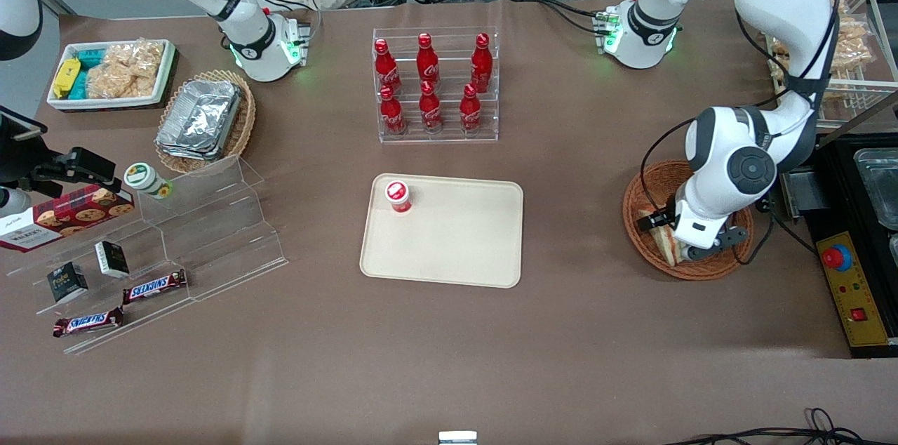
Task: Place sandwich from basket to tray
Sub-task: 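Close the left gripper on the wrapped sandwich and lift it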
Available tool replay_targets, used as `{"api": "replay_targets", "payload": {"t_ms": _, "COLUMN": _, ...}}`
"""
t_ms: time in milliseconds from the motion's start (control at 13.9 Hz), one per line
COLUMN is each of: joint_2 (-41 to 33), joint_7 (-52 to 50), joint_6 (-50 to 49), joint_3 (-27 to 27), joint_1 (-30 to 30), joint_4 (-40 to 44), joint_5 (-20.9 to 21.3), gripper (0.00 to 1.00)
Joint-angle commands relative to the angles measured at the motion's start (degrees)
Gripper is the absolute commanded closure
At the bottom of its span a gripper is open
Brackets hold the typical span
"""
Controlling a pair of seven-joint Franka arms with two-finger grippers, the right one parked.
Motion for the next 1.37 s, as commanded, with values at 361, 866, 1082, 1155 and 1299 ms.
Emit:
{"api": "replay_targets", "payload": {"t_ms": 361, "joint_2": -2.9, "joint_7": -0.6, "joint_6": -3.6, "joint_3": -0.2, "joint_1": -0.2, "joint_4": 3.6, "joint_5": 1.1, "gripper": 0.78}}
{"api": "replay_targets", "payload": {"t_ms": 866, "joint_2": -11.6, "joint_7": -0.7, "joint_6": -30.4, "joint_3": -1.5, "joint_1": -3.2, "joint_4": 23.1, "joint_5": 1.0, "gripper": 0.78}}
{"api": "replay_targets", "payload": {"t_ms": 1082, "joint_2": -12.2, "joint_7": -1.0, "joint_6": -42.3, "joint_3": -5.3, "joint_1": -3.4, "joint_4": 34.1, "joint_5": 0.9, "gripper": 0.79}}
{"api": "replay_targets", "payload": {"t_ms": 1155, "joint_2": -12.2, "joint_7": -1.9, "joint_6": -45.6, "joint_3": -7.3, "joint_1": -3.4, "joint_4": 37.1, "joint_5": 0.9, "gripper": 0.79}}
{"api": "replay_targets", "payload": {"t_ms": 1299, "joint_2": -12.1, "joint_7": -7.0, "joint_6": -49.6, "joint_3": -12.3, "joint_1": -3.4, "joint_4": 41.2, "joint_5": 1.0, "gripper": 0.79}}
